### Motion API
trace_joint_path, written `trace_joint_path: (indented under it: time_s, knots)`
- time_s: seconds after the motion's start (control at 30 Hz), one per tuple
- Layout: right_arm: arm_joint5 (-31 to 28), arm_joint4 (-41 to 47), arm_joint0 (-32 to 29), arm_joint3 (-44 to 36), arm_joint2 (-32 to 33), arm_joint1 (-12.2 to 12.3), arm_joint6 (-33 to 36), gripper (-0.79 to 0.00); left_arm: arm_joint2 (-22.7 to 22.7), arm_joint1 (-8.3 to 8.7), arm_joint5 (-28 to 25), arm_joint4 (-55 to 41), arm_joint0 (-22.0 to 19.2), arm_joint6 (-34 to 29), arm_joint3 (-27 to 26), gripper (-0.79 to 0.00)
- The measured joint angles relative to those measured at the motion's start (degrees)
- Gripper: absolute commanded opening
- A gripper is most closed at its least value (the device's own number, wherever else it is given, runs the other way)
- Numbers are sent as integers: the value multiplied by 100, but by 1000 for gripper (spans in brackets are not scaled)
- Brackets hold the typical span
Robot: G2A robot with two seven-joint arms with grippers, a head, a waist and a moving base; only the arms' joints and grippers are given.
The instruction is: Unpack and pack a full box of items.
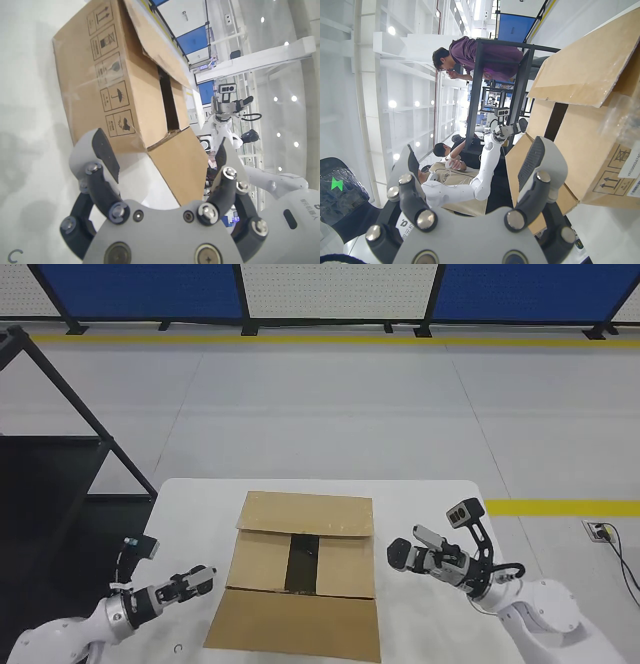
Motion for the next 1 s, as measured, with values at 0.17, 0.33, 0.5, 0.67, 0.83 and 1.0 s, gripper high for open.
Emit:
trace_joint_path:
  time_s: [0.17, 0.33, 0.5, 0.67, 0.83, 1.0]
  knots:
    - [143, 174, -115, 52, 74, -34, -246, 0, 366, -8, -25, 66, -292, 26, 186, 0]
    - [540, -39, -19, 142, -2, -85, -679, 0, 562, 2, -126, -145, -299, -213, 121, 0]
    - [1134, -367, 285, 265, -223, -153, -956, 0, 563, 30, -241, -262, -157, -283, -14, 0]
    - [1245, -342, 529, 462, -367, -234, -911, 0, 351, 69, -325, -427, 57, -101, -160, 0]
    - [1420, -472, 814, 716, -567, -326, -999, 0, -44, 121, -488, -740, 377, 1, -313, 0]
    - [1446, -520, 1024, 928, -723, -406, -907, 0, -384, 158, -722, -991, 782, 53, -528, 0]
